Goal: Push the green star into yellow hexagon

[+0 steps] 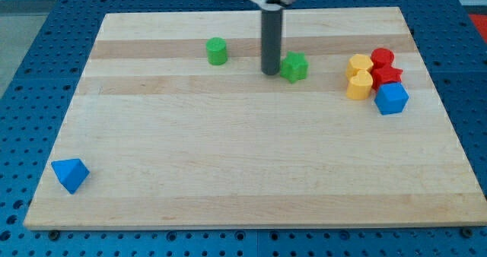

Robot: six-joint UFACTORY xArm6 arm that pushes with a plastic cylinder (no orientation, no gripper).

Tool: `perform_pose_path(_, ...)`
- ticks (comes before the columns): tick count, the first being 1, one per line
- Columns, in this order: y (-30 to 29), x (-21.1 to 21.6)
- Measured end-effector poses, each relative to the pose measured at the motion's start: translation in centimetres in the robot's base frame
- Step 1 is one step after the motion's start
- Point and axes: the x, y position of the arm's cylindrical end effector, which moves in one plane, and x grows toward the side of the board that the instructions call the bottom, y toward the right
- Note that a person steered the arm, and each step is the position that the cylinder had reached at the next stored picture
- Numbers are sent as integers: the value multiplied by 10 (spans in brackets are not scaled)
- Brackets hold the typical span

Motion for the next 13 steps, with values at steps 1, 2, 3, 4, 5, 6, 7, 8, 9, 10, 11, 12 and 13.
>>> perform_pose_path(1, 11, 0)
perform_pose_path(2, -18, 1)
perform_pose_path(3, -59, 21)
perform_pose_path(4, -49, 32)
perform_pose_path(5, -13, 26)
perform_pose_path(6, 17, 11)
perform_pose_path(7, 10, 9)
perform_pose_path(8, 13, 0)
perform_pose_path(9, 40, -15)
perform_pose_path(10, 59, -18)
perform_pose_path(11, 65, -18)
perform_pose_path(12, 61, -19)
perform_pose_path(13, 24, -19)
